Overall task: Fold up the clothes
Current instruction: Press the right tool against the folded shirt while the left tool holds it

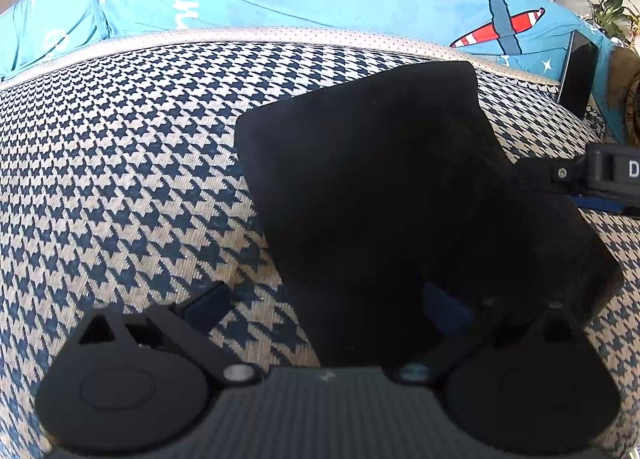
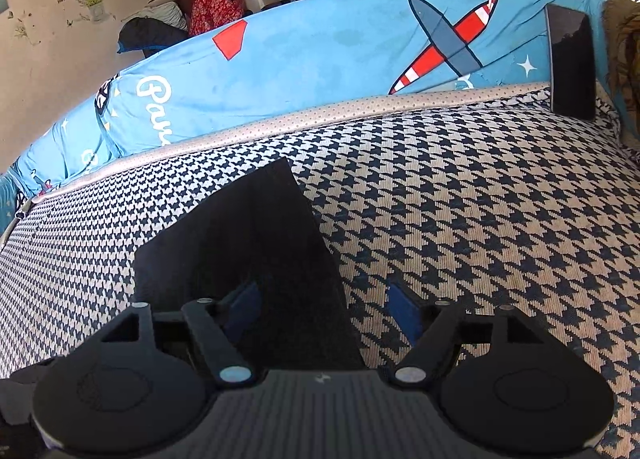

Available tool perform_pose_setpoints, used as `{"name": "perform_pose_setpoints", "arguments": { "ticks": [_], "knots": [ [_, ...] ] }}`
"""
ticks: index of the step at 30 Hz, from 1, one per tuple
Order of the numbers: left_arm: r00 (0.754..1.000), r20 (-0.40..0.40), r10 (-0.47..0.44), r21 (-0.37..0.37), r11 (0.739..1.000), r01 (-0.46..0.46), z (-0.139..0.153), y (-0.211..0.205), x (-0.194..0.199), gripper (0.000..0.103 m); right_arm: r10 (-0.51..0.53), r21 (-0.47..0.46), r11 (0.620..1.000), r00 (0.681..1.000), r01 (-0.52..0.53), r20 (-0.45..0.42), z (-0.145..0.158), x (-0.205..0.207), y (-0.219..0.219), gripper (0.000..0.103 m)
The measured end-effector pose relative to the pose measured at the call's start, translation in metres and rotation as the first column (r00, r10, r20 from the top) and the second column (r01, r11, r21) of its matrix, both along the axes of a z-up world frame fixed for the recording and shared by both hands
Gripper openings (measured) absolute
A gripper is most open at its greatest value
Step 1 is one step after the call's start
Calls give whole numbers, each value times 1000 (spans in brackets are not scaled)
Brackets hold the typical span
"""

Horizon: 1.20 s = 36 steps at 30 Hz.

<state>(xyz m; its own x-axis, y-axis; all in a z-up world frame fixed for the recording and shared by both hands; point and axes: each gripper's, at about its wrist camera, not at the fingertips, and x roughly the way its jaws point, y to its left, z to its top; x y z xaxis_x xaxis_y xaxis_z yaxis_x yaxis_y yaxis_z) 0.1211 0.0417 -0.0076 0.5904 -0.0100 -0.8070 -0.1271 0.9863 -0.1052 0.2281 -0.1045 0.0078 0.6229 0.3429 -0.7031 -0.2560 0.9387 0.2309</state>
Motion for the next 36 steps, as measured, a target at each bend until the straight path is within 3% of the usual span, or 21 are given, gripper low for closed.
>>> {"name": "perform_pose_setpoints", "arguments": {
  "ticks": [4, 10, 16, 22, 28, 36],
  "knots": [
    [1000, 9, -2, 6, 1000, 2, 0, -1, -1, 103, -17, -36, 999, 1000, 16, -21, -11, 5, 1, 73],
    [1000, 10, 1, 10, 1000, -1, -1, -1, -1, 103, -67, -20, 998, 996, 66, -56, -20, 15, -2, 84],
    [1000, 23, 2, 15, 1000, -2, -1, -1, -1, 103, -83, -11, 997, 995, 82, -47, -15, 14, -4, 84],
    [1000, 22, 3, 4, 1000, -3, 1, -3, -3, 103, -156, 86, 984, 987, 158, -31, 1, -2, -34, 84],
    [999, 38, -11, 5, 1000, 11, -1, -3, -10, 103, -229, 126, 964, 972, 234, -52, 10, -27, -58, 84],
    [998, 41, -40, -91, 995, 44, 6, 11, -10, 103, -204, 210, 952, 974, 222, -102, 10, -59, -81, 84]
  ]
}}
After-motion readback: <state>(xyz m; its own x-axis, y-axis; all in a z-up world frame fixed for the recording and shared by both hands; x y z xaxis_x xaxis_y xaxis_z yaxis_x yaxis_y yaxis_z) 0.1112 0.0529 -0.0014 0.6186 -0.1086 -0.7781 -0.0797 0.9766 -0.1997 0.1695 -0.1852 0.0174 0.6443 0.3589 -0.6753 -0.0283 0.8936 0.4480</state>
